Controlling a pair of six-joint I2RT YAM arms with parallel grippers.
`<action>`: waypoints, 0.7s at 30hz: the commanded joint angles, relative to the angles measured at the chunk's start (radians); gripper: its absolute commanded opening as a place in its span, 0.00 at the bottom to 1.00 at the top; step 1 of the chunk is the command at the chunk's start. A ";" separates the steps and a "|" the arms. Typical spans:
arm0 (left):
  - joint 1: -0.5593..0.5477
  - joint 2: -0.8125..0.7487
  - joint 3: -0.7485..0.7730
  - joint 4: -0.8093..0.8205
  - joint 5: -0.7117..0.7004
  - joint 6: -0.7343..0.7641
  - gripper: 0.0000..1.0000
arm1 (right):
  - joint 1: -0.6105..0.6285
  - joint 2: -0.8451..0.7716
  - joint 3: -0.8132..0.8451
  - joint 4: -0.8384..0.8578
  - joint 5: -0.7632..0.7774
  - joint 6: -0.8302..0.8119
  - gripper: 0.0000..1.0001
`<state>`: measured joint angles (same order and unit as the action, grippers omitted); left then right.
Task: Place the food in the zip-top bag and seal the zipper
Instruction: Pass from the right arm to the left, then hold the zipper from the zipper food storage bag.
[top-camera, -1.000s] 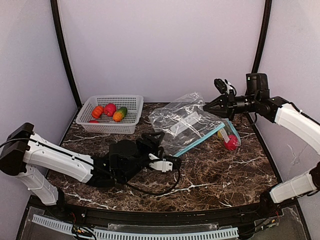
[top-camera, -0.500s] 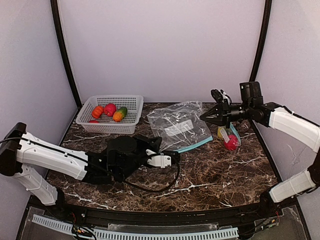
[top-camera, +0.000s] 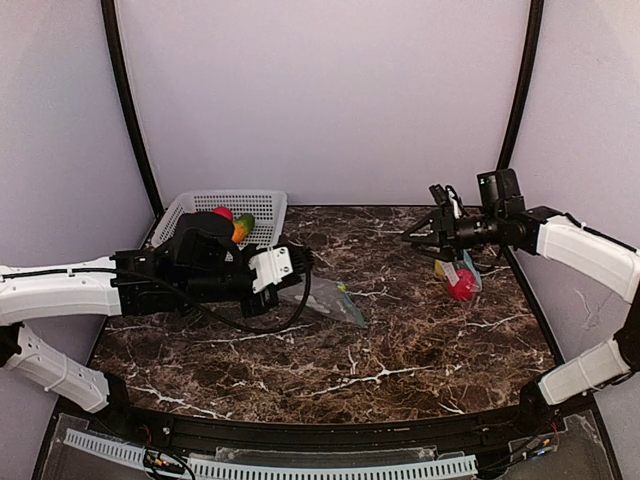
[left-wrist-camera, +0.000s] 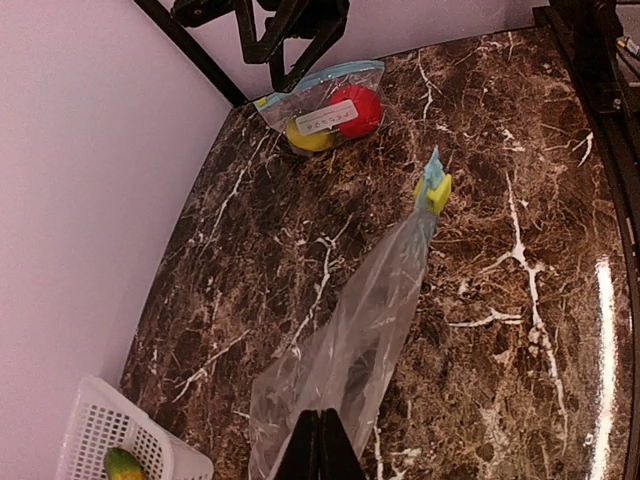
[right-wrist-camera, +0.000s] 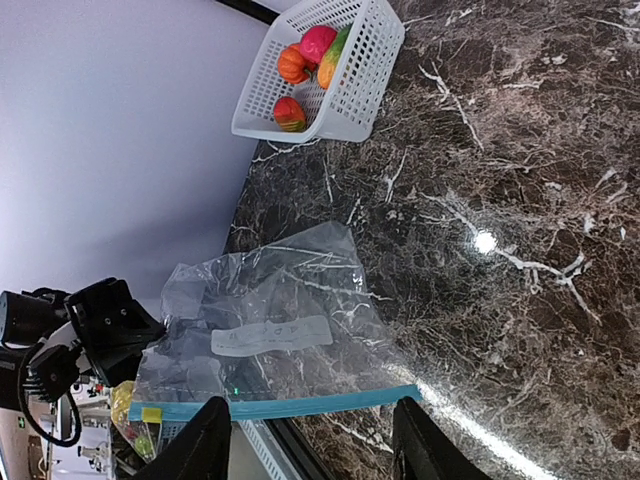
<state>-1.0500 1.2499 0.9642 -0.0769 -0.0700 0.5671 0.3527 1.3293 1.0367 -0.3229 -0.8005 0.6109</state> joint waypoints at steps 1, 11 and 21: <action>0.072 -0.002 0.016 -0.125 0.355 -0.198 0.01 | 0.009 -0.044 0.045 -0.039 0.062 -0.147 0.55; 0.197 0.120 0.091 -0.222 0.672 -0.257 0.01 | 0.269 -0.126 -0.029 0.046 0.105 -0.439 0.48; 0.229 0.169 0.104 -0.243 0.680 -0.262 0.01 | 0.526 -0.092 -0.109 0.251 0.339 -0.361 0.45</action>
<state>-0.8272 1.4132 1.0454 -0.2733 0.5903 0.3099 0.8036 1.2335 0.9558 -0.2039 -0.6060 0.2241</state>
